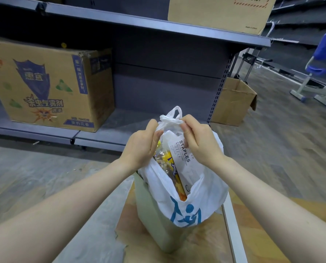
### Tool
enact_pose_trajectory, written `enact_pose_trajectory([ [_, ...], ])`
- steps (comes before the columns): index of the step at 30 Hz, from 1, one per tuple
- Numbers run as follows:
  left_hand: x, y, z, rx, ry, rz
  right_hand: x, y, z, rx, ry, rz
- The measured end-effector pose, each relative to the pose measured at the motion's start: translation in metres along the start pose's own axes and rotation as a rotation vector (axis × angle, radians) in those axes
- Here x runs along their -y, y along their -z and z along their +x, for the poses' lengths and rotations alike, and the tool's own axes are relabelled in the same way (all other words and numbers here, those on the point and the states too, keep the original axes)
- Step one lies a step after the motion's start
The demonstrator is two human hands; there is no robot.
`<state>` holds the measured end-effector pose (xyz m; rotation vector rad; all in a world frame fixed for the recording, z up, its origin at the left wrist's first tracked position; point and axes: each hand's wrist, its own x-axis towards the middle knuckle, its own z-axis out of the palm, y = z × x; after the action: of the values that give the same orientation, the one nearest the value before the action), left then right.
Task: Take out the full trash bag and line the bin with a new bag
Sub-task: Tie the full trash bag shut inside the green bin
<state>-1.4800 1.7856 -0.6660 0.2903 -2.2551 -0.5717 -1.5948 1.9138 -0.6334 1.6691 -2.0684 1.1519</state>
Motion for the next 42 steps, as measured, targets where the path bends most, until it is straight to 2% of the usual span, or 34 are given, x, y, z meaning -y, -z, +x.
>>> enact_pose_trajectory([
  [7,0.003,-0.006,0.000,-0.020,-0.049,0.052,0.005,-0.001,0.001,-0.236,-0.047,0.127],
  [13,-0.010,-0.003,-0.010,-0.010,-0.080,0.054,0.011,0.005,0.008,-0.263,-0.151,0.261],
  [19,-0.016,0.010,-0.030,-0.081,-0.280,0.285,0.008,0.002,0.004,-0.182,-0.281,0.397],
  [22,-0.013,0.018,-0.033,-0.135,-0.320,0.319,0.013,0.000,-0.006,-0.063,-0.245,0.376],
  [25,-0.011,0.020,-0.035,-0.122,-0.321,0.309,0.021,-0.003,-0.013,0.004,-0.204,0.327],
  [32,-0.012,0.015,-0.031,-0.081,-0.289,0.286,0.028,-0.008,-0.020,0.034,-0.235,0.422],
  [36,-0.015,0.014,-0.027,-0.103,-0.301,0.328,0.026,-0.007,-0.019,0.055,-0.291,0.608],
  [40,-0.014,0.011,-0.027,-0.028,-0.320,0.345,0.034,-0.008,-0.018,-0.011,-0.329,0.617],
  [42,-0.016,0.012,-0.026,0.064,-0.279,0.283,0.035,-0.008,-0.016,-0.027,-0.345,0.627],
])
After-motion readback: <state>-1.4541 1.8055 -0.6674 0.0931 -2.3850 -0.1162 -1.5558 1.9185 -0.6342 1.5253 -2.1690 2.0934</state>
